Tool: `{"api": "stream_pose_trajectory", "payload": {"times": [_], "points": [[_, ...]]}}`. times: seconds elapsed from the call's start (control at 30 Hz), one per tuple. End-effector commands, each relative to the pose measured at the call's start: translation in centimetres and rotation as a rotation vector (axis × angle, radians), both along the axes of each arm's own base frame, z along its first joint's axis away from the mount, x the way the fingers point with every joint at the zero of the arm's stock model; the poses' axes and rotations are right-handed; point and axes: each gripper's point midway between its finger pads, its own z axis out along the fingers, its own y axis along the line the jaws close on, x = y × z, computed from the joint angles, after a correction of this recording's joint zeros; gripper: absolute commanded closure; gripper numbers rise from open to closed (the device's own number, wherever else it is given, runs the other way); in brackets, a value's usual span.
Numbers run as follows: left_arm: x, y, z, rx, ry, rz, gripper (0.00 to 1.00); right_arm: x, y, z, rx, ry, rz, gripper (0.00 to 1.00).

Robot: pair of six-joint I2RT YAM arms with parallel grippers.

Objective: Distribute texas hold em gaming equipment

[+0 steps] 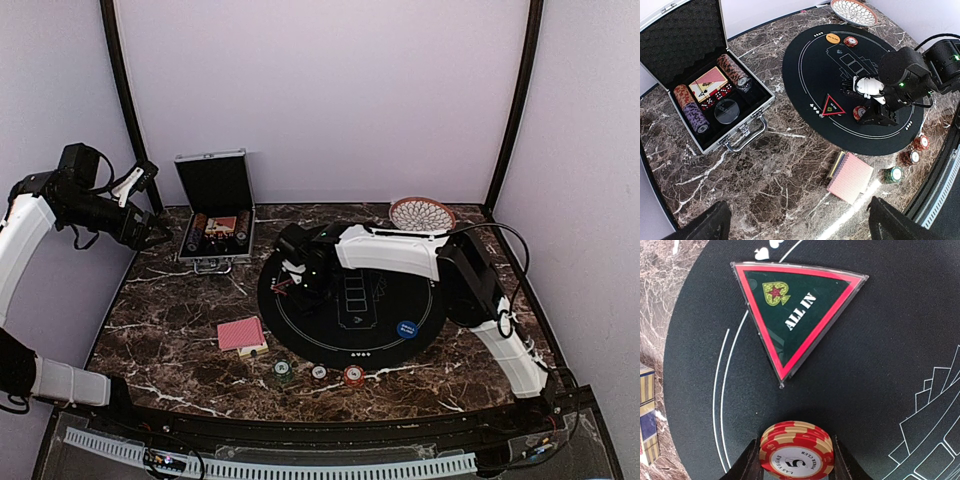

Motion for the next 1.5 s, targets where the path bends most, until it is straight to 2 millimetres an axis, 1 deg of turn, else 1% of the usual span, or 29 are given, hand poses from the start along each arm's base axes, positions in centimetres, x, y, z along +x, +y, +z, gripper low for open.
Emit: {"api": "stream_pose_trajectory", "payload": {"times": [0.0, 0.07, 0.17, 0.27, 0.43, 0.53, 0.6, 0.7, 0.73, 0.77, 0.8, 1.0, 1.1, 1.17, 1.27, 1.33, 1.47], "points": [[-0.3, -0.6, 0.7, -0.018, -0.018, -0.026, 0.01, 0.2, 0.7, -0.1, 0.022, 0.001, 0.007, 0.63], [-0.3, -0.5, 0.7, -0.016, -0.019, -0.026, 0.01, 0.3, 0.7, -0.2, 0.018, 0.001, 0.004, 0.58], [-0.4, -0.5, 0.8, -0.013, -0.019, -0.025, 0.01, 0.5, 0.4, -0.3, 0.010, -0.004, 0.002, 0.46], [-0.4, -0.5, 0.7, -0.014, -0.017, -0.027, 0.01, 0.7, 0.2, 0.2, 0.003, -0.019, 0.004, 0.39], [-0.4, -0.6, 0.8, -0.019, -0.017, -0.027, 0.01, 1.3, 0.2, 2.1, 0.012, -0.057, 0.002, 0.38], [-0.4, -0.5, 0.8, -0.018, -0.016, -0.025, 0.01, 1.7, 0.1, 4.1, 0.024, -0.090, -0.003, 0.38], [-0.5, -0.5, 0.9, -0.015, -0.017, -0.025, 0.01, 1.4, -0.2, 5.7, 0.044, -0.100, -0.005, 0.39], [-0.5, -0.5, 1.0, -0.013, -0.019, -0.024, 0.01, -0.1, -1.5, 7.1, 0.058, -0.080, 0.004, 0.39], [-0.5, -0.5, 1.0, -0.013, -0.021, -0.026, 0.01, -0.9, -2.2, 7.3, 0.060, -0.067, 0.009, 0.39], [-0.5, -0.6, 1.0, -0.014, -0.021, -0.029, 0.01, -1.8, -2.8, 8.2, 0.072, -0.065, 0.014, 0.39], [-0.5, -0.6, 1.0, -0.013, -0.020, -0.031, 0.01, -2.6, -3.6, 8.3, 0.065, -0.058, 0.019, 0.39], [-0.6, -0.5, 0.9, -0.010, -0.015, -0.033, 0.01, -8.6, -8.9, 7.5, -0.024, 0.004, 0.035, 0.30], [-0.5, -0.5, 0.9, -0.013, -0.016, -0.032, 0.01, -11.4, -10.5, 6.9, -0.057, 0.028, 0.039, 0.27], [-0.5, -0.6, 1.0, -0.018, -0.015, -0.032, 0.01, -13.0, -11.1, 6.6, -0.063, 0.048, 0.049, 0.26], [-0.5, -0.7, 1.2, -0.021, -0.016, -0.033, 0.01, -14.9, -11.2, 6.2, -0.061, 0.074, 0.073, 0.23], [-0.5, -0.7, 1.2, -0.021, -0.015, -0.031, 0.01, -15.7, -11.0, 5.9, -0.059, 0.086, 0.090, 0.21], [-0.5, -0.7, 1.3, -0.019, -0.016, -0.030, 0.01, -16.7, -10.5, 5.0, -0.066, 0.104, 0.118, 0.20]]}}
